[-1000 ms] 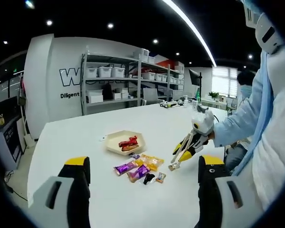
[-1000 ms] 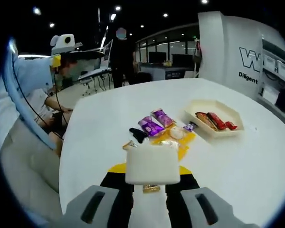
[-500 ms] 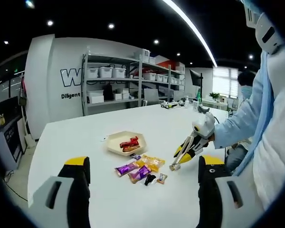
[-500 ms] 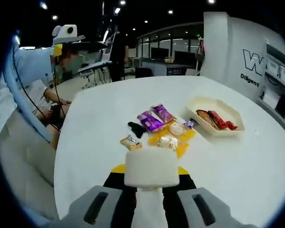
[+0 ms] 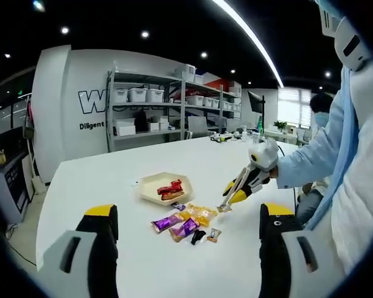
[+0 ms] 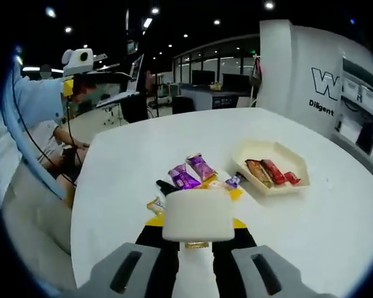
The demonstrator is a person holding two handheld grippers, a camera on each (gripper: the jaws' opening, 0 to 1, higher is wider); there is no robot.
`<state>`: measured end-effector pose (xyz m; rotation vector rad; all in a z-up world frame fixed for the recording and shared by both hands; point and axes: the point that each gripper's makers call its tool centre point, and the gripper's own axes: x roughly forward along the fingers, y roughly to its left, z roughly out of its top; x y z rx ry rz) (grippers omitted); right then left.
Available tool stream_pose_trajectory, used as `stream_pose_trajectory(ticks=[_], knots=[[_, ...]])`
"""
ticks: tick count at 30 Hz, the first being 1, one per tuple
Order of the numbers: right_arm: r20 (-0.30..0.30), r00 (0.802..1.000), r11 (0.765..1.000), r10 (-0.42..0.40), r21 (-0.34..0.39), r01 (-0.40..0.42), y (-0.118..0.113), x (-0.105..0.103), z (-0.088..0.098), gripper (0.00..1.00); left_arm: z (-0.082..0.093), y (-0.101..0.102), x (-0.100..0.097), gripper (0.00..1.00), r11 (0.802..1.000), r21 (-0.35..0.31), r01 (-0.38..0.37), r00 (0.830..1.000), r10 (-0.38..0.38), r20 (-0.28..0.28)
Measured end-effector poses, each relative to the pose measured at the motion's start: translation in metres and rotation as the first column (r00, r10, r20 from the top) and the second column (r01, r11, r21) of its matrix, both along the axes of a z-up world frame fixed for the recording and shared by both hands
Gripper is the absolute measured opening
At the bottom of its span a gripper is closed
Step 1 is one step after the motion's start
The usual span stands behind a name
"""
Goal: Place the target food into the container with the food tongs after gripping and lifting it, then release it inside without dropping or visibly crushing the food.
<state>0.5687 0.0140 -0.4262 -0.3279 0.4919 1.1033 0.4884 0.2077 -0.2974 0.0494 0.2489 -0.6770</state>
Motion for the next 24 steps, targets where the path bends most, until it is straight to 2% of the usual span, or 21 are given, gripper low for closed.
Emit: stream_pose_trajectory(ticks=[2,12,24], knots=[[0.004,1.0,1.0,0.0,0.001,0.0,0.001,0.004,0.003,0.12,0.0,0.0,0.0,0.92,1.0,0.001,-0.001,1.0,0.001,-0.001],[0.057,0.997,0.998,-0.042,0.055,0.039,0.013,0.056,0.042,0.13,-0.002,0.005,0.009,0.92,1.0,-0.003,-0.009,1.0,0.009,-0.005],[0.097,0.993,0.996,-0.071,0.065,0.065,0.021,0.107,0.065,0.13,-0.002,0.015,0.018,0.92,1.0,-0.004,-0.021,1.0,0.021,-0.005]])
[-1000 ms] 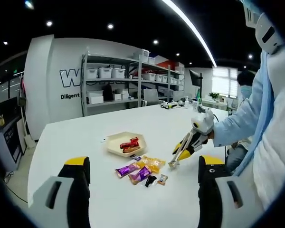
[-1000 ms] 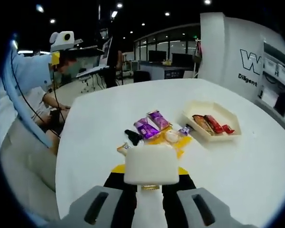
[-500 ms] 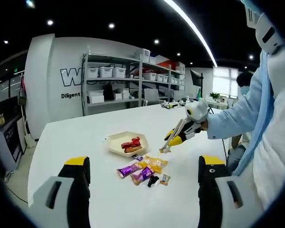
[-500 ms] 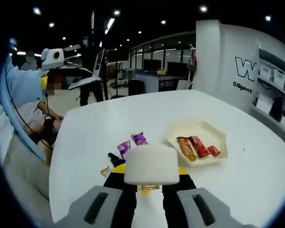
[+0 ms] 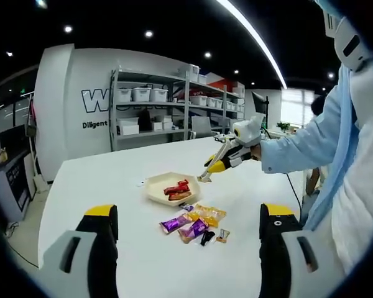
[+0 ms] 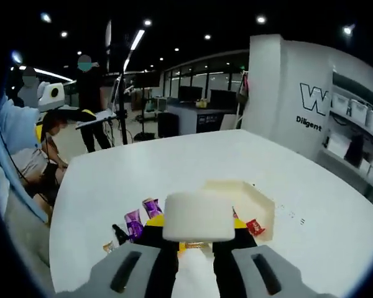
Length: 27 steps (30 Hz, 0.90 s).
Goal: Place the target food into the container with the food tongs after gripping and lifting it, then release it inside without dropping or visibly crushing the food.
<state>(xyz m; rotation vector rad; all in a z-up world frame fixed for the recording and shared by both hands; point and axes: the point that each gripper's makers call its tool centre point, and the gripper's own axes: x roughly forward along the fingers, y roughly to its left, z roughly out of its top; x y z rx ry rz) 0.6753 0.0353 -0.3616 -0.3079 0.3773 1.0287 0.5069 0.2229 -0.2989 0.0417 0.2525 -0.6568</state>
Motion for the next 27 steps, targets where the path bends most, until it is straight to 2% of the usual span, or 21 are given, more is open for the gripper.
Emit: stream_pose_trajectory(ticks=[7,18,21,27], knots=[[0.01,1.0,1.0,-0.008,-0.008,0.008,0.009,0.028,0.005,0.13,-0.003,0.008,0.002,0.92,1.0,0.002,-0.02,1.0,0.02,-0.009],[0.011,0.999,0.999,-0.041,-0.012,0.042,0.012,0.062,0.002,0.15,-0.005,0.021,-0.004,0.92,0.999,0.007,-0.053,0.998,0.053,-0.023],[0.04,0.999,1.0,-0.027,-0.008,0.027,0.013,0.068,0.002,0.19,-0.005,0.022,-0.005,0.92,0.998,0.008,-0.059,0.998,0.059,-0.022],[0.02,1.0,1.0,-0.015,0.004,0.015,0.012,0.062,0.001,0.19,-0.004,0.02,-0.006,0.92,0.998,0.006,-0.058,0.998,0.059,-0.019]])
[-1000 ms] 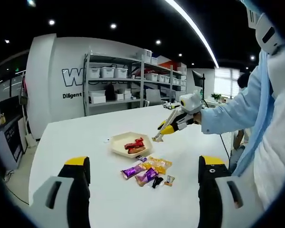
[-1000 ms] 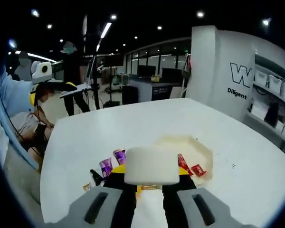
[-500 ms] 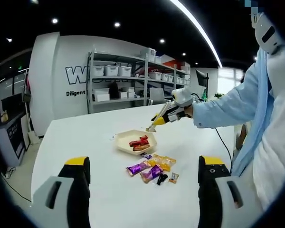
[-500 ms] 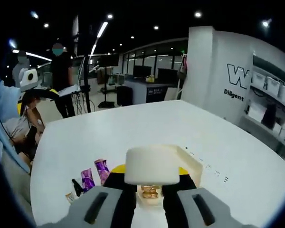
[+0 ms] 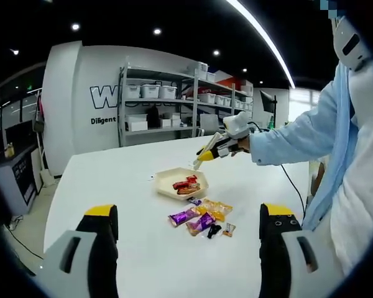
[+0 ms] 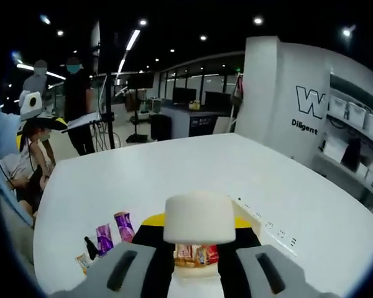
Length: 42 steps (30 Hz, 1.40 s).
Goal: Place the target food into the container with the food tongs after gripping and lifting it, then release it inside without dropping or visibly crushing the food.
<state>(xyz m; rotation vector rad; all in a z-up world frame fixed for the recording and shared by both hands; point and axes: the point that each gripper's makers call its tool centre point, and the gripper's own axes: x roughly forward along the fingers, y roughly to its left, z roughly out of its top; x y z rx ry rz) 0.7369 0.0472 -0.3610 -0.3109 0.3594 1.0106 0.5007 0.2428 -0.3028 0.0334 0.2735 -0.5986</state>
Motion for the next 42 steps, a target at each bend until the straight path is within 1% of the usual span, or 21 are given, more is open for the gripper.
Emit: stream_pose_trajectory(ticks=[5,9,13,15,20,30,31,42], knots=[[-0.007,1.0,1.0,0.011,-0.003,-0.011,-0.003,-0.011,-0.003,0.19,0.001,-0.005,0.0,0.92,1.0,0.002,0.01,1.0,-0.01,0.004],[-0.014,0.999,1.0,0.029,-0.006,-0.029,-0.002,-0.032,-0.008,0.19,0.002,-0.009,0.0,0.91,1.0,0.0,0.019,1.0,-0.019,0.009],[-0.019,0.999,0.999,0.043,-0.015,-0.043,-0.001,-0.048,-0.013,0.19,0.001,-0.013,0.0,0.91,1.0,0.0,0.027,1.0,-0.027,0.008],[-0.033,0.998,0.999,0.05,-0.017,-0.051,-0.002,-0.055,-0.015,0.19,0.001,-0.015,-0.001,0.91,0.999,-0.002,0.032,0.999,-0.032,0.008],[-0.036,0.998,0.999,0.052,-0.014,-0.053,-0.003,-0.064,-0.015,0.19,0.002,-0.018,-0.001,0.91,0.999,-0.003,0.038,0.999,-0.038,0.011],[-0.053,0.996,0.997,0.078,0.002,-0.078,0.003,-0.09,-0.016,0.19,0.004,-0.022,-0.003,0.91,0.999,-0.004,0.044,0.999,-0.044,0.017],[-0.057,0.995,0.996,0.088,0.006,-0.087,0.005,-0.096,-0.017,0.19,0.004,-0.023,-0.004,0.91,0.999,-0.003,0.044,0.999,-0.044,0.018],[-0.075,0.987,0.99,0.142,-0.005,-0.143,0.008,-0.126,-0.029,0.19,0.005,-0.025,-0.009,0.91,0.999,-0.004,0.046,0.999,-0.046,0.021]])
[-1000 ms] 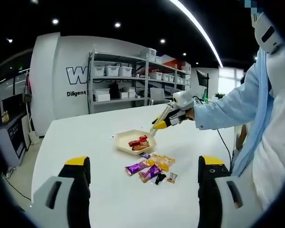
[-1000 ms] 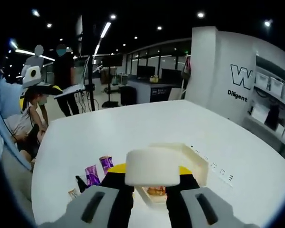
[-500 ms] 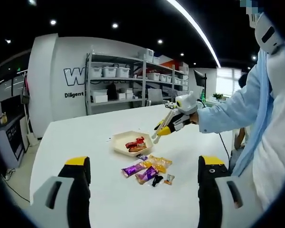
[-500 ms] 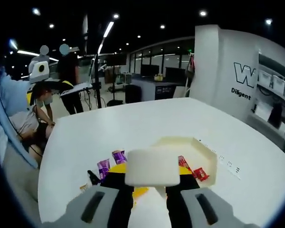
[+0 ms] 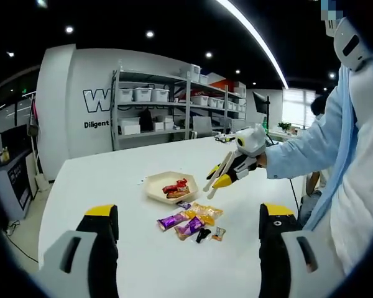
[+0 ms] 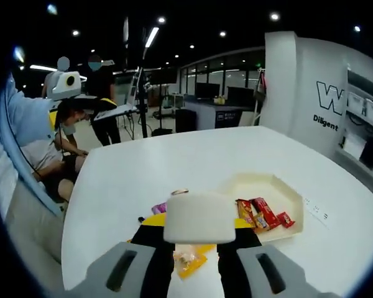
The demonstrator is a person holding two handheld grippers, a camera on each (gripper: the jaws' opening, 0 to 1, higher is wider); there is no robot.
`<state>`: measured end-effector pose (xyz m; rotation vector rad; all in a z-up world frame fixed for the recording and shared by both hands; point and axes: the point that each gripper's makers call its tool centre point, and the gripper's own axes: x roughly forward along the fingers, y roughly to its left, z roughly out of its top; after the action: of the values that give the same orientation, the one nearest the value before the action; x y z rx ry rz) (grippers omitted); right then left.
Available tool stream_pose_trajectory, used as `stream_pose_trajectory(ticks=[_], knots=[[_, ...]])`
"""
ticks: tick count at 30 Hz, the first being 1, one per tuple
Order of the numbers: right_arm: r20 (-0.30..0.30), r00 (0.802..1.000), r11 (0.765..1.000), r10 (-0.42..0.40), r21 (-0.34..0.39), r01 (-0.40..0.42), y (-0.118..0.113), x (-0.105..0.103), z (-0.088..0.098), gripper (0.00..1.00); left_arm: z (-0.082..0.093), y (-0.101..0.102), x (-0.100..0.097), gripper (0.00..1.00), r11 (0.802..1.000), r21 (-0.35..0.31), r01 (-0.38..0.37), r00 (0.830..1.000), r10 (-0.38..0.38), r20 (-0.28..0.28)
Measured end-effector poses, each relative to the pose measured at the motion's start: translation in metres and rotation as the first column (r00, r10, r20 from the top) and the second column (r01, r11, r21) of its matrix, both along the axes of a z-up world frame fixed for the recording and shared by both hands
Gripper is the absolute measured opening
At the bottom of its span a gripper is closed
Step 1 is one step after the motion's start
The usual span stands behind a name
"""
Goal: Place the target food into the container with the food tongs after gripping and lifting it, then release it inside without dropping or visibly crushing the food.
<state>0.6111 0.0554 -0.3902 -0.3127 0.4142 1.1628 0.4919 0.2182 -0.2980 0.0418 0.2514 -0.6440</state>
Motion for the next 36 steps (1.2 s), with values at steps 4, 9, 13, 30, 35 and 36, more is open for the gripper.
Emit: stream_pose_trajectory(ticks=[4,9,13,30,35,36], knots=[[-0.011,1.0,1.0,0.019,0.002,-0.019,0.002,-0.011,-0.003,0.19,0.001,0.001,-0.001,0.91,1.0,0.0,-0.002,1.0,0.002,0.004],[-0.027,0.998,0.999,0.053,-0.002,-0.053,0.007,-0.028,-0.011,0.2,0.001,0.001,-0.003,0.91,1.0,0.0,-0.004,1.0,0.004,0.004],[-0.037,0.997,0.997,0.072,-0.011,-0.072,0.009,-0.037,-0.017,0.2,0.001,0.001,-0.004,0.91,1.0,-0.001,-0.004,1.0,0.004,0.006],[-0.065,0.965,0.964,0.254,-0.06,-0.258,0.025,-0.078,-0.044,0.2,0.001,0.004,-0.012,0.92,1.0,0.004,-0.023,1.0,0.023,0.001],[-0.054,0.946,0.942,0.32,-0.091,-0.324,0.029,-0.084,-0.054,0.2,0.0,0.006,-0.015,0.92,0.999,0.004,-0.031,0.999,0.031,-0.004],[-0.048,0.943,0.938,0.329,-0.097,-0.332,0.029,-0.085,-0.055,0.2,0.0,0.006,-0.015,0.92,0.999,0.005,-0.032,0.999,0.032,-0.004]])
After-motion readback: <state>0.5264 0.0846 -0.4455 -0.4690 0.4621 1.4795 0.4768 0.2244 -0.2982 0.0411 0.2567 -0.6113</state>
